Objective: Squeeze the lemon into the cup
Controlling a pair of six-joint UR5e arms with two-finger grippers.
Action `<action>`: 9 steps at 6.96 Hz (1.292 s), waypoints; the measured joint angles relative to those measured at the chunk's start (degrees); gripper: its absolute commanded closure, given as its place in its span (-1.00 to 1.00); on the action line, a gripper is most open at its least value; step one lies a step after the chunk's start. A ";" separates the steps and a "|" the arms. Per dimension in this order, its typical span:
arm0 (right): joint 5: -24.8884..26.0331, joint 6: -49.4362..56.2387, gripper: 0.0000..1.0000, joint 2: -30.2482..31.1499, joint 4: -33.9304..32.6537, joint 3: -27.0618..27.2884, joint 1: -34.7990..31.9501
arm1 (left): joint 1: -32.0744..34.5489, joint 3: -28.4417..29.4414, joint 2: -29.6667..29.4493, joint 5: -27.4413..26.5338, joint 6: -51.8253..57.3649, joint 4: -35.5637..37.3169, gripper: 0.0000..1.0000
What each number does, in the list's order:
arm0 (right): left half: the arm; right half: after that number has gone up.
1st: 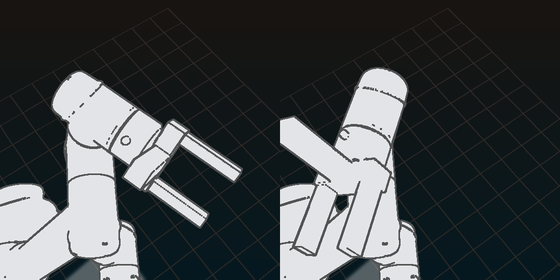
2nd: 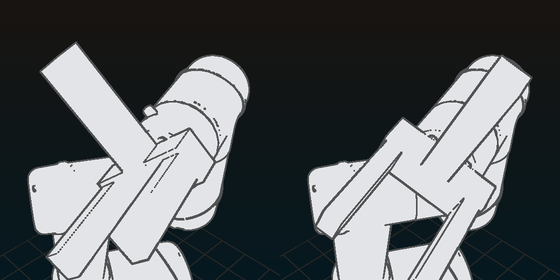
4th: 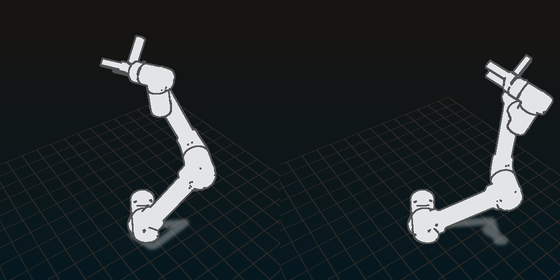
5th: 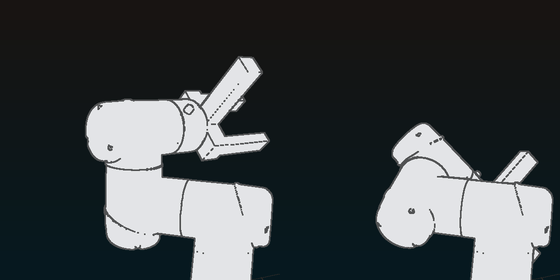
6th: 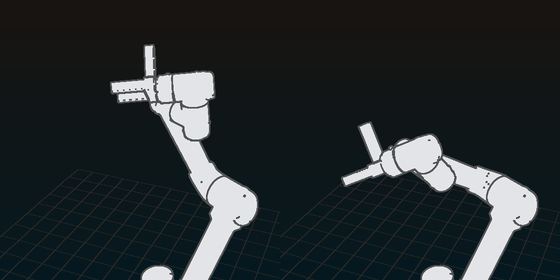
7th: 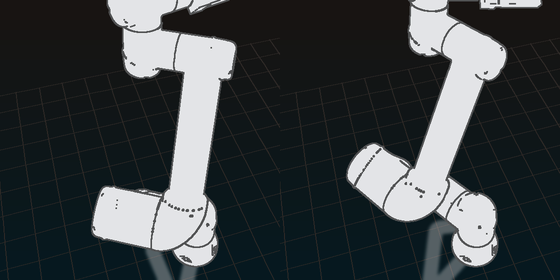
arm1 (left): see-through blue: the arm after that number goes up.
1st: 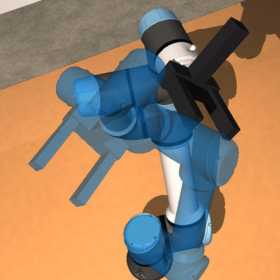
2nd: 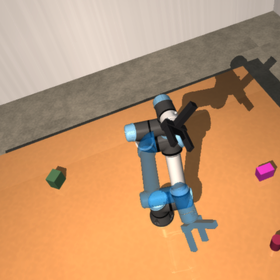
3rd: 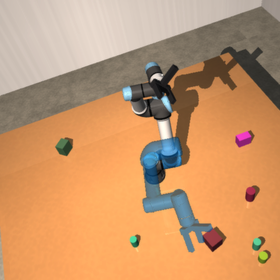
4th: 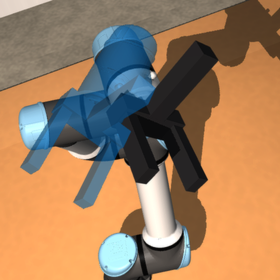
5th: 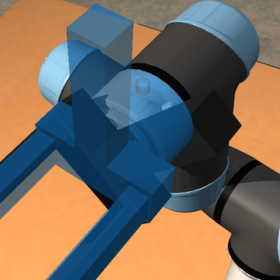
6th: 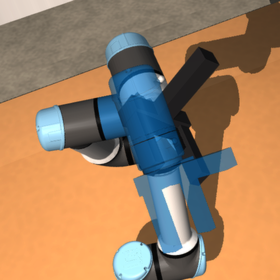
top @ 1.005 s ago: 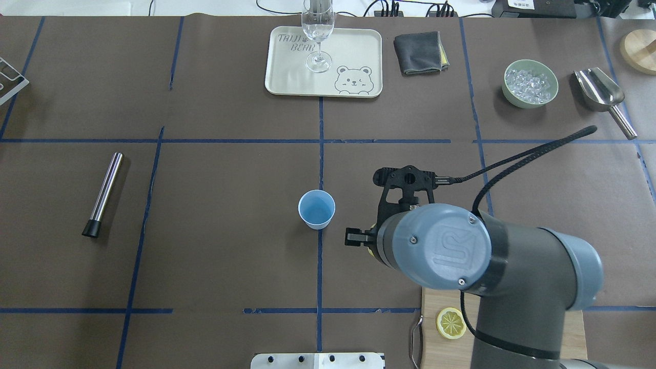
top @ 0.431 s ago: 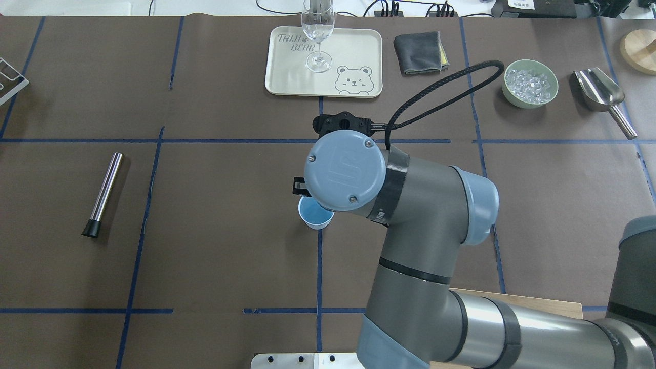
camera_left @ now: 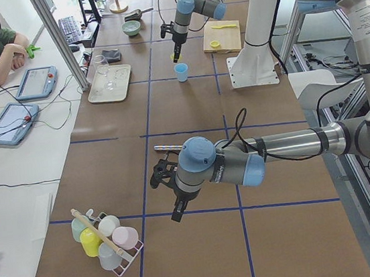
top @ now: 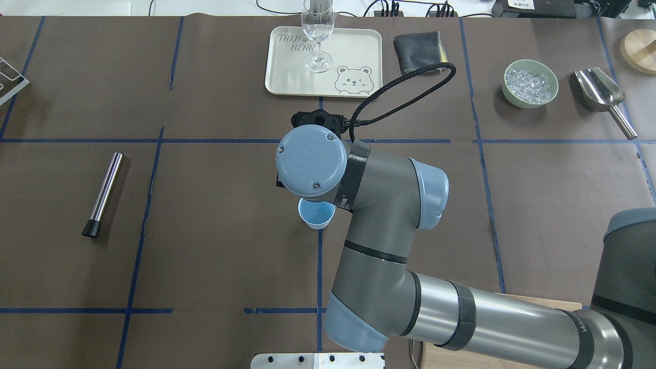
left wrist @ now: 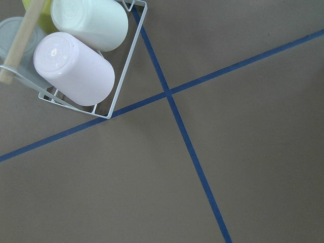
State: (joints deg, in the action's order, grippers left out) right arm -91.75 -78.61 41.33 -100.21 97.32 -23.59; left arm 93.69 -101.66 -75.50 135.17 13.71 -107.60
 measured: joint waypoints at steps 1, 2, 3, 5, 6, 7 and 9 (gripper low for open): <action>-0.04 0.02 -0.54 0.07 0.52 -0.69 0.45 | 0.00 0.04 0.00 0.00 0.00 0.02 -1.00; -0.03 0.03 -0.91 0.17 0.64 -0.84 0.90 | 0.00 0.10 0.00 0.00 0.00 0.02 -1.00; -0.03 0.03 -1.00 0.19 0.65 -0.77 1.13 | 0.00 0.12 0.00 0.02 0.00 0.02 -1.00; -0.11 0.04 -1.00 0.30 0.58 -0.51 1.24 | 0.00 0.14 0.00 0.08 0.00 -0.03 -1.00; -0.25 0.13 -1.00 0.37 0.54 -0.15 1.26 | -0.03 0.14 0.00 0.09 -0.01 -0.02 -1.00; -1.09 1.19 -1.00 0.74 0.45 0.96 1.06 | -0.04 0.01 0.00 0.09 -0.03 0.03 -1.00; -6.39 9.23 -1.00 4.31 0.36 5.41 -3.00 | -0.09 0.05 -0.05 0.03 -0.22 -0.16 -1.00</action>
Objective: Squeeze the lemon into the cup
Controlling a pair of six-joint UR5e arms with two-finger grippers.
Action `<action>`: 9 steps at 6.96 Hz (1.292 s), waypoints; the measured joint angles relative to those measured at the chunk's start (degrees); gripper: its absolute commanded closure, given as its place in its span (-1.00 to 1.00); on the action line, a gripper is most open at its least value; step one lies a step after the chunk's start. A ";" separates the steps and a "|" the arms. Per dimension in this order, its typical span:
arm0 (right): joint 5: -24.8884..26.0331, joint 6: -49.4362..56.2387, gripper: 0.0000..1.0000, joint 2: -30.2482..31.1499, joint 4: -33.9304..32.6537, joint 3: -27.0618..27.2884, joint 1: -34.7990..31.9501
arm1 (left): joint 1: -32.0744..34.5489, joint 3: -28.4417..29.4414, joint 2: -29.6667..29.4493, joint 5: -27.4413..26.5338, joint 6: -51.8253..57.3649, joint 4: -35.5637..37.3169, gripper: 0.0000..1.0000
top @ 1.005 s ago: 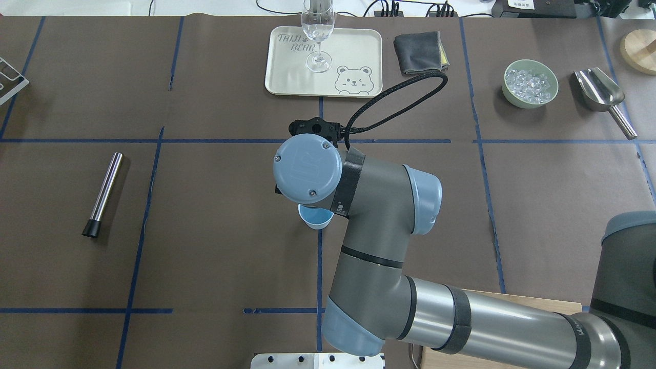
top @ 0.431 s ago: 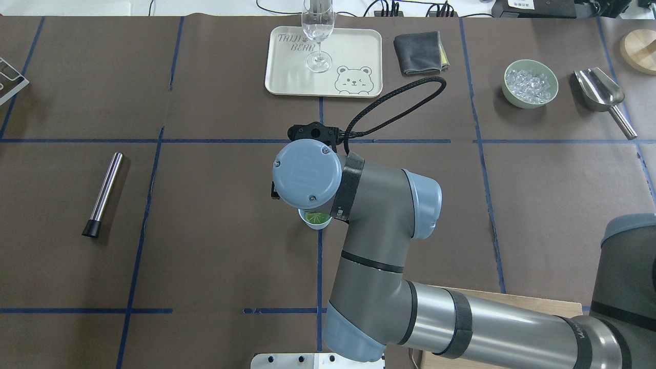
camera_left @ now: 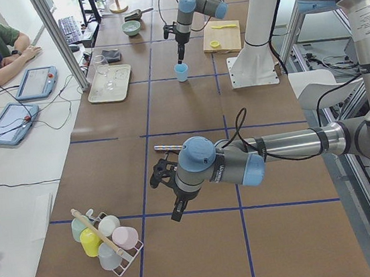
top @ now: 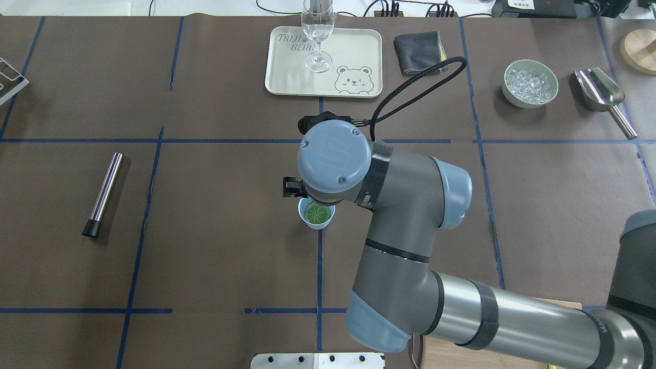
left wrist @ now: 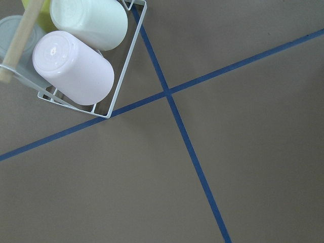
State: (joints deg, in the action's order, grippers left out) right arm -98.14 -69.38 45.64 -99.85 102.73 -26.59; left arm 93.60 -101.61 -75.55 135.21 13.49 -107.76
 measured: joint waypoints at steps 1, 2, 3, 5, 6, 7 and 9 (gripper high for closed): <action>-4.02 5.65 -1.00 2.69 0.02 2.49 -4.14 | -0.05 -0.21 -0.12 -0.17 -0.25 0.01 -1.00; -8.57 12.38 -1.00 5.69 0.12 4.55 -9.09 | -0.06 -0.59 -0.43 -0.29 -0.25 -0.07 -1.00; -14.09 21.67 -1.00 9.08 0.22 5.74 -15.05 | -0.29 -0.82 -0.85 -0.09 0.02 -0.63 -1.00; -25.10 43.21 -1.00 18.06 0.28 6.25 -28.08 | -1.03 -1.25 -2.07 -0.33 0.06 -1.45 -1.00; -27.56 52.11 -1.00 23.87 0.70 6.29 -33.44 | -1.16 -1.50 -3.72 -0.56 0.00 -1.50 -1.00; -29.01 60.12 -1.00 30.02 1.72 6.29 -38.90 | -1.20 -1.68 -5.65 -0.52 -0.11 -1.77 -1.00; -31.15 66.96 -1.00 38.29 3.56 6.04 -48.38 | -1.21 -1.23 -8.23 -0.33 -0.54 -7.37 -1.00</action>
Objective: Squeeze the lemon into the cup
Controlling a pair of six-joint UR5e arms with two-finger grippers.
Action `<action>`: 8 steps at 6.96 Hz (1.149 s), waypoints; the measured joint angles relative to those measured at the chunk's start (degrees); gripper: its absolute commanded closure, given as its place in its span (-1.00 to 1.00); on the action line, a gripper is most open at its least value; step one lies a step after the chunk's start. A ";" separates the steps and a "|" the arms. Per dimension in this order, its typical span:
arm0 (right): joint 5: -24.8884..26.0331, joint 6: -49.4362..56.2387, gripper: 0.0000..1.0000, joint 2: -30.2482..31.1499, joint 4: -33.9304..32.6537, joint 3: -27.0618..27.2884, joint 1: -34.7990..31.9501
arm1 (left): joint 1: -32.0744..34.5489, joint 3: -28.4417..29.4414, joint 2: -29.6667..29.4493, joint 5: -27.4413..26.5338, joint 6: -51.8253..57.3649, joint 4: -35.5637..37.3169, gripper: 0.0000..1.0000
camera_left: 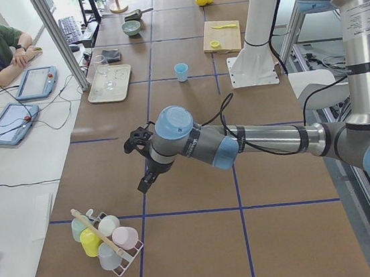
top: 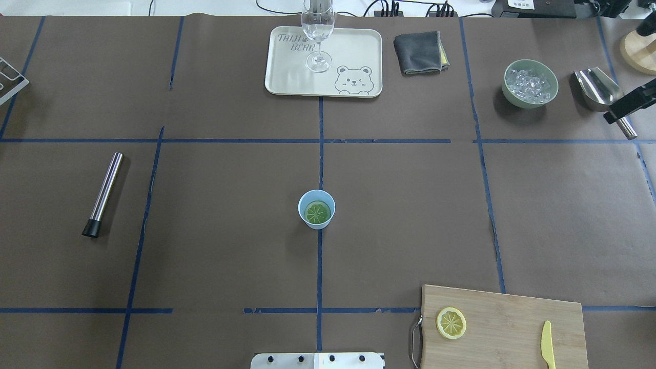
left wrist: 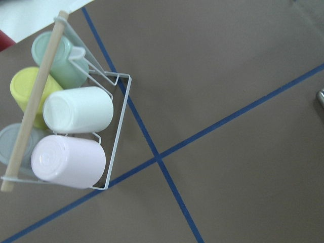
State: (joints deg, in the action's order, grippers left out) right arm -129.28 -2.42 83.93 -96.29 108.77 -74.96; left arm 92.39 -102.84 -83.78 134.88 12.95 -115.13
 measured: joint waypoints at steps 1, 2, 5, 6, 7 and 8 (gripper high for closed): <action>-0.26 0.48 -1.00 3.79 0.26 -0.21 -2.95 | -0.11 1.42 -1.67 1.03 -1.96 -5.34 -1.00; -0.43 0.74 -1.00 6.56 0.36 -0.30 -5.27 | -0.53 2.56 -3.67 3.18 -7.75 -8.24 -1.00; -1.03 0.82 -1.00 9.09 0.39 -0.28 -8.32 | -9.41 1.03 -6.17 1.30 -25.85 -12.83 -1.00; -1.08 0.83 -1.00 9.44 0.40 -0.23 -8.40 | -13.61 0.75 -6.10 -2.21 -30.11 -13.82 -1.00; -1.08 0.84 -1.00 9.72 0.40 -0.19 -8.42 | -18.36 0.64 -6.07 -7.78 -36.15 -14.17 -1.00; -1.06 0.84 -1.00 9.86 0.40 -0.16 -8.44 | -23.95 0.69 -6.05 -13.88 -43.15 -14.31 -0.98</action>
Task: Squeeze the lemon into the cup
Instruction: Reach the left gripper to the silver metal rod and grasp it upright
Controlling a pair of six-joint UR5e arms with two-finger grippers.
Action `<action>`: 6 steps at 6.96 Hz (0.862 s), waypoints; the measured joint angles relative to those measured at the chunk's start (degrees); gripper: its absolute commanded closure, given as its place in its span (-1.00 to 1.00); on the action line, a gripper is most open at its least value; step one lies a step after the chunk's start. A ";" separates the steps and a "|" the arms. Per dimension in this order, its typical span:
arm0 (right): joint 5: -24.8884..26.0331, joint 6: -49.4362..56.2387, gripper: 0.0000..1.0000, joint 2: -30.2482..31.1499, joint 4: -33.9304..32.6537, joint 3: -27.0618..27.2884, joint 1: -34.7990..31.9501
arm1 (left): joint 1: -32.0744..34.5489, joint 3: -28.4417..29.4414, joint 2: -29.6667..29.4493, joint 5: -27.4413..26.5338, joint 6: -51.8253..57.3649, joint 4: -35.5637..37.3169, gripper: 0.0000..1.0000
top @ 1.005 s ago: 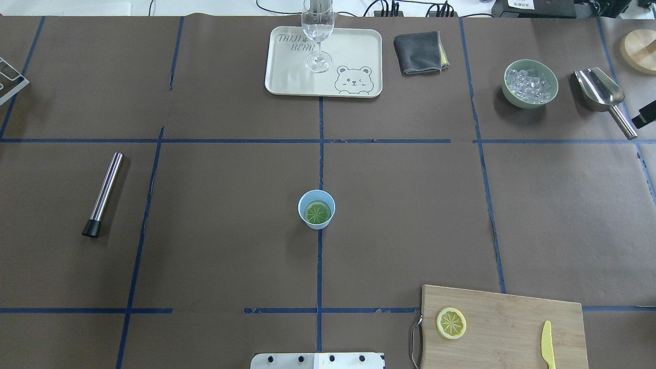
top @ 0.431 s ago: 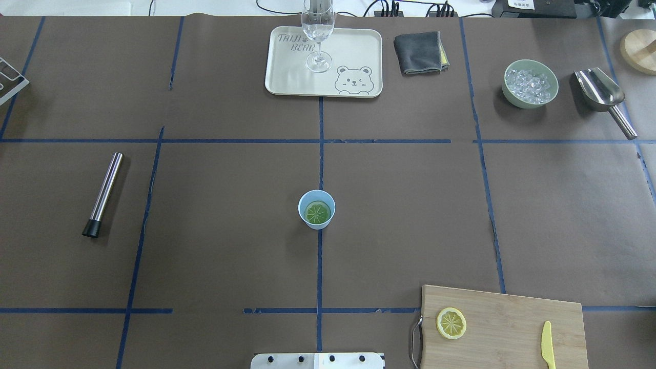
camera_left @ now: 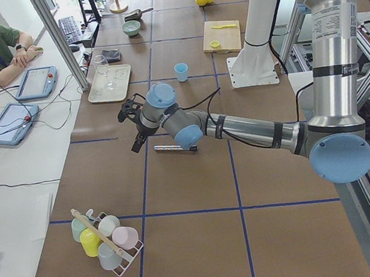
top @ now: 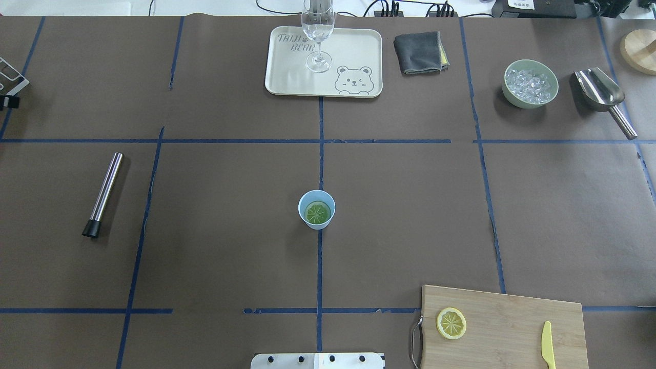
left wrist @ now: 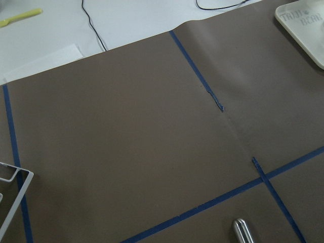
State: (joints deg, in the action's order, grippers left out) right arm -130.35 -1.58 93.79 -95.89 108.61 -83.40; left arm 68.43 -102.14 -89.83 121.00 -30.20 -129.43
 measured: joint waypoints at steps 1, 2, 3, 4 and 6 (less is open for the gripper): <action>0.02 0.00 -1.00 0.07 0.00 0.04 0.00 | -4.91 0.14 0.00 -4.71 -6.07 -0.07 -0.92; 0.06 0.00 -1.00 0.10 0.00 0.11 0.00 | -9.14 0.61 -0.14 -7.67 -11.10 -0.12 -0.85; 0.08 0.00 -1.00 0.09 0.00 0.16 0.00 | -12.60 2.02 -0.87 -9.33 -14.06 -0.26 -0.85; 0.09 0.00 -1.00 0.06 0.00 0.17 0.00 | -15.03 4.01 -2.01 -10.02 -15.17 -0.46 -0.85; 0.15 0.00 -1.00 0.02 0.00 0.10 0.00 | -19.11 6.96 -3.53 -12.53 -15.62 -0.64 -0.69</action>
State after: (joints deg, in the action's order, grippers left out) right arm -130.20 -1.58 93.81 -95.89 108.70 -83.41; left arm 49.32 -95.18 -93.36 108.48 -45.82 -130.08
